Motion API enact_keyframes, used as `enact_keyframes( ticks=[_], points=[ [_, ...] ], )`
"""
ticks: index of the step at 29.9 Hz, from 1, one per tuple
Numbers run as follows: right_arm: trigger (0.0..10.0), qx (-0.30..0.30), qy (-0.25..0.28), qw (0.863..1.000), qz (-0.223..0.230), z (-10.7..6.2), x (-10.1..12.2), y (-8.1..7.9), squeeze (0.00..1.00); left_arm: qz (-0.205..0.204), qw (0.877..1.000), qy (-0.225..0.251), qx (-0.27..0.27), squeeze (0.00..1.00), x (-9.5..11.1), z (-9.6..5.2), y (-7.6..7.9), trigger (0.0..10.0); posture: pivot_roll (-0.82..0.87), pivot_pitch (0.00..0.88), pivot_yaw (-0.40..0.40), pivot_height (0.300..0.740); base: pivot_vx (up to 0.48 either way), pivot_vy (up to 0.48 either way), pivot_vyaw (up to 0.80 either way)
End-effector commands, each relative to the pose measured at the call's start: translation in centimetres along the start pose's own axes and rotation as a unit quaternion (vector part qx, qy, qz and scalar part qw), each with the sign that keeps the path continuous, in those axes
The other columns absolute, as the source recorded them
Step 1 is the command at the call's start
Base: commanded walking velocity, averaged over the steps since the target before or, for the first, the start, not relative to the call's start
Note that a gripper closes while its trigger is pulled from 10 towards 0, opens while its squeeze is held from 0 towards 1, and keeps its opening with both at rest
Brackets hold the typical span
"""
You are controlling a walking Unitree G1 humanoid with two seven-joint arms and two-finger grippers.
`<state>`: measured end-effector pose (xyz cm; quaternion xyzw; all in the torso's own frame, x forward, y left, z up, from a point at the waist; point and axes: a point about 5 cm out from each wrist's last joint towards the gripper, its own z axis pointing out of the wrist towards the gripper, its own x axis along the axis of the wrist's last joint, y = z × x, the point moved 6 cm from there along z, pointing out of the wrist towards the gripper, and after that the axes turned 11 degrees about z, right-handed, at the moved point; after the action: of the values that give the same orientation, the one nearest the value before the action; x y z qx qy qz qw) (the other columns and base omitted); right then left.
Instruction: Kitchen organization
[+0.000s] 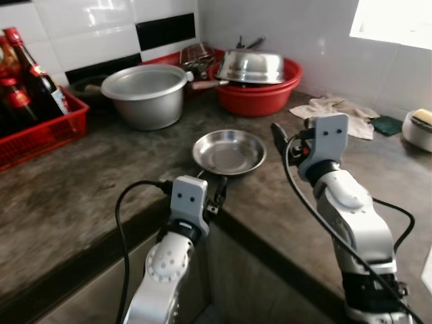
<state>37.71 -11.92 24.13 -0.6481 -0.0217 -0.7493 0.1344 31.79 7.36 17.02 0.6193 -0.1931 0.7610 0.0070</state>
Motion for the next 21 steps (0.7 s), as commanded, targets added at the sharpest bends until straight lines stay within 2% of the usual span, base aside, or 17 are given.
enact_keyframes(
  ticks=[1, 4, 5, 7, 8, 13, 15, 16, 17, 18, 21],
  points=[
    [10.0, -0.019, -0.035, 0.999, -0.013, 0.5, -0.7, 0.9, 0.00, 0.001, 1.000, 0.004, -0.004, 0.00, 0.4, 0.1, 0.4, 10.0, 0.07, 0.042, -0.019, 0.740, 0.000, 0.000, 0.00],
    [10.0, -0.027, -0.069, 0.997, 0.004, 0.7, -2.0, 1.2, 0.00, 0.000, 1.000, 0.004, -0.004, 0.00, 0.3, 0.0, 0.5, 10.0, 0.07, 0.047, -0.020, 0.740, 0.000, 0.000, 0.00],
    [10.0, -0.030, -0.074, 0.997, 0.012, 0.9, -2.3, 1.3, 1.00, 0.001, 1.000, 0.001, -0.005, 0.00, 0.2, 0.0, 0.5, 10.0, 0.07, 0.048, -0.019, 0.740, 0.000, 0.000, 0.00],
    [10.0, -0.029, -0.087, 0.996, 0.019, 1.3, -2.8, 1.2, 1.00, 0.001, 1.000, -0.003, -0.005, 0.00, 0.0, -0.1, 0.5, 10.0, 0.07, 0.051, -0.013, 0.740, 0.000, 0.000, 0.00],
    [10.0, -0.025, -0.110, 0.994, 0.001, 1.9, -3.5, 0.9, 1.00, 0.004, 1.000, -0.011, -0.009, 0.00, -0.5, -0.3, 0.7, 10.0, 0.07, 0.052, -0.018, 0.740, 0.000, 0.000, 0.00],
    [10.0, -0.029, -0.125, 0.992, 0.000, 3.2, -3.7, 0.7, 1.00, 0.002, 1.000, -0.015, -0.010, 0.00, -0.7, -0.5, 0.7, 10.0, 0.08, 0.058, -0.022, 0.740, 0.000, 0.000, 0.00],
    [10.0, -0.042, -0.147, 0.988, 0.021, 4.2, -3.9, 0.7, 1.00, 0.003, 1.000, -0.018, -0.013, 0.00, -0.8, -0.7, 0.9, 10.0, 0.09, 0.062, -0.024, 0.740, 0.000, 0.000, 0.00],
    [10.0, -0.043, -0.149, 0.987, 0.029, 4.5, -3.9, 0.6, 0.83, 0.001, 1.000, -0.019, -0.012, 0.00, -0.8, -0.7, 0.9, 10.0, 0.09, 0.062, -0.025, 0.740, 0.000, 0.000, 0.00],
    [10.0, -0.045, -0.149, 0.987, 0.034, 4.8, -3.8, 0.6, 0.00, -0.001, 1.000, -0.019, -0.011, 0.00, -0.8, -0.7, 0.9, 10.0, 0.09, 0.062, -0.025, 0.740, 0.000, 0.000, 0.00],
    [10.0, -0.059, -0.161, 0.983, 0.058, 5.4, -3.9, 0.7, 0.00, -0.002, 1.000, -0.020, -0.011, 0.00, -0.8, -0.8, 1.0, 10.0, 0.09, 0.067, -0.027, 0.740, 0.000, 0.000, 0.00],
    [10.0, -0.070, -0.171, 0.980, 0.073, 6.3, -3.8, 0.8, 0.00, -0.002, 1.000, -0.021, -0.013, 0.00, -0.8, -1.0, 1.2, 10.0, 0.09, 0.073, -0.027, 0.740, 0.000, 0.000, 0.00]
  ],
)
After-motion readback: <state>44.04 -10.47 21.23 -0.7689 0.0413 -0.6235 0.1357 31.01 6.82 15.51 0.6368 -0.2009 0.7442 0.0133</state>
